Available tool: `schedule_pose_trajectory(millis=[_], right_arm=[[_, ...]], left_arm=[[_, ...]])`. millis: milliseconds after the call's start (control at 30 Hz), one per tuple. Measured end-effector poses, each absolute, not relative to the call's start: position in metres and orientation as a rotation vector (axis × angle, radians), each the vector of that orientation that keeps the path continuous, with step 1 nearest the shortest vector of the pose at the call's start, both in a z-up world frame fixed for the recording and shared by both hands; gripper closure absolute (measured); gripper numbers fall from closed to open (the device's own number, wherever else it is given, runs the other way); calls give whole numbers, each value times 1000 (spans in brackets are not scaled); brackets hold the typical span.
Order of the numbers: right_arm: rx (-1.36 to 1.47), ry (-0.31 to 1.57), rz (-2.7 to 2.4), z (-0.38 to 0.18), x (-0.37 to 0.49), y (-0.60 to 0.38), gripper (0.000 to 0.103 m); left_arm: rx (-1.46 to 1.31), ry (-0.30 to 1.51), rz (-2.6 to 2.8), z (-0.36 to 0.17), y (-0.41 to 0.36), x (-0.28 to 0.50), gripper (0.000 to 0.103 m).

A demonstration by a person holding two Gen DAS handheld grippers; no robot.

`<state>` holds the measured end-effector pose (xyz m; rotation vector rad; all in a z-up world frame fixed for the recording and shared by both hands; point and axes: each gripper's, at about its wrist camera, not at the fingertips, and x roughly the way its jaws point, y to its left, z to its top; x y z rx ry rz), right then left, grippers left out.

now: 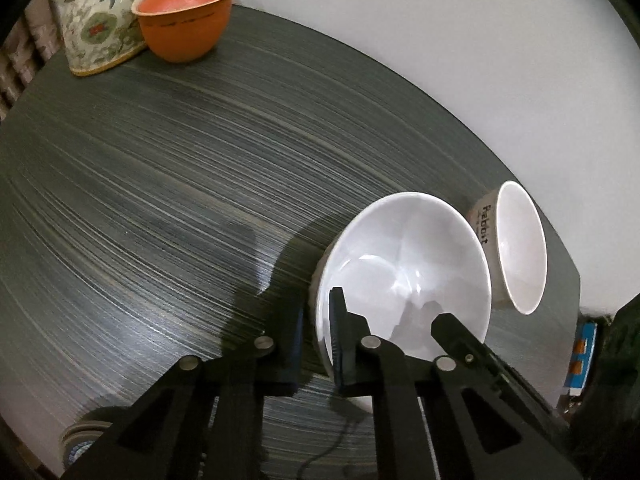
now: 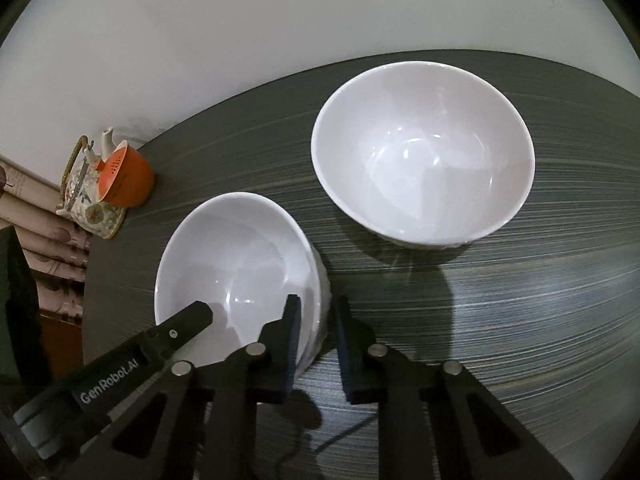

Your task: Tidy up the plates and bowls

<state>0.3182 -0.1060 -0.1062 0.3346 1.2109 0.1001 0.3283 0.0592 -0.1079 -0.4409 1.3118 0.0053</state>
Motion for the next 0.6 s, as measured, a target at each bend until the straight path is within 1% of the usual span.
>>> schedule_pose_trajectory(millis=[267, 600], right_arm=[[345, 1218, 100, -101, 305, -105, 87], [348, 1176, 123, -66, 271, -104, 88]], left_arm=[[-437, 1320, 9, -107, 54, 318, 94], [-400, 1271, 4, -78, 42, 298, 94]])
